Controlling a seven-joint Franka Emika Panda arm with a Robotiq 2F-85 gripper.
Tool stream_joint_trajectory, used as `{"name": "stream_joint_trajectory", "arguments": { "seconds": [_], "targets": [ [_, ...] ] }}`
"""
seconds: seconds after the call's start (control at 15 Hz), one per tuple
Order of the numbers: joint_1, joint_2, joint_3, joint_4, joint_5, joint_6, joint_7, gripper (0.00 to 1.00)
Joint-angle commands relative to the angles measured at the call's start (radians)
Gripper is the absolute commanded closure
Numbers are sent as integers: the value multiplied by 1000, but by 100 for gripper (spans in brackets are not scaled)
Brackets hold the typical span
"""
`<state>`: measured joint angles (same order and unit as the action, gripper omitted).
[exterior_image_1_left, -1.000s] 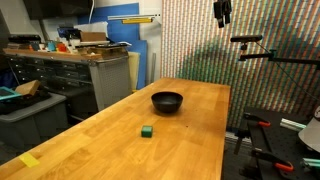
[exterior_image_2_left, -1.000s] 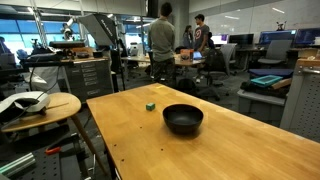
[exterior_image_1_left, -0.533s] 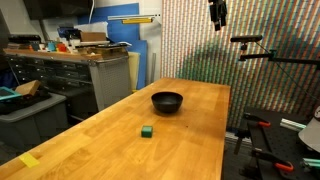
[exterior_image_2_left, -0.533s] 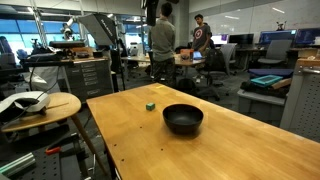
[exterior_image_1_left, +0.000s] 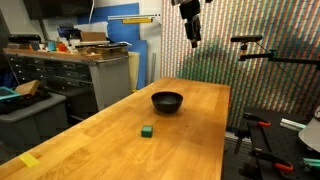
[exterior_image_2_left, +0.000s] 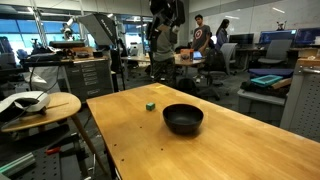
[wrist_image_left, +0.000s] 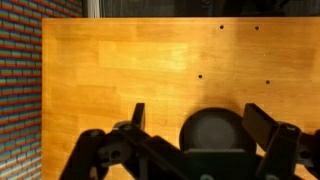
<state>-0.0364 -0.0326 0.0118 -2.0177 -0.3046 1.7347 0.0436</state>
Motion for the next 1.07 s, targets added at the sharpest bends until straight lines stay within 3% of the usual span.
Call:
{"name": "stream_joint_trajectory", "arguments": {
  "seconds": [0.0, 0.6, 1.0],
  "targets": [
    [38, 150, 17, 118, -28, 13, -25, 0],
    [106, 415, 30, 299, 0, 125, -42, 0],
    [128, 529, 63, 375, 155, 189, -23, 0]
  ]
}}
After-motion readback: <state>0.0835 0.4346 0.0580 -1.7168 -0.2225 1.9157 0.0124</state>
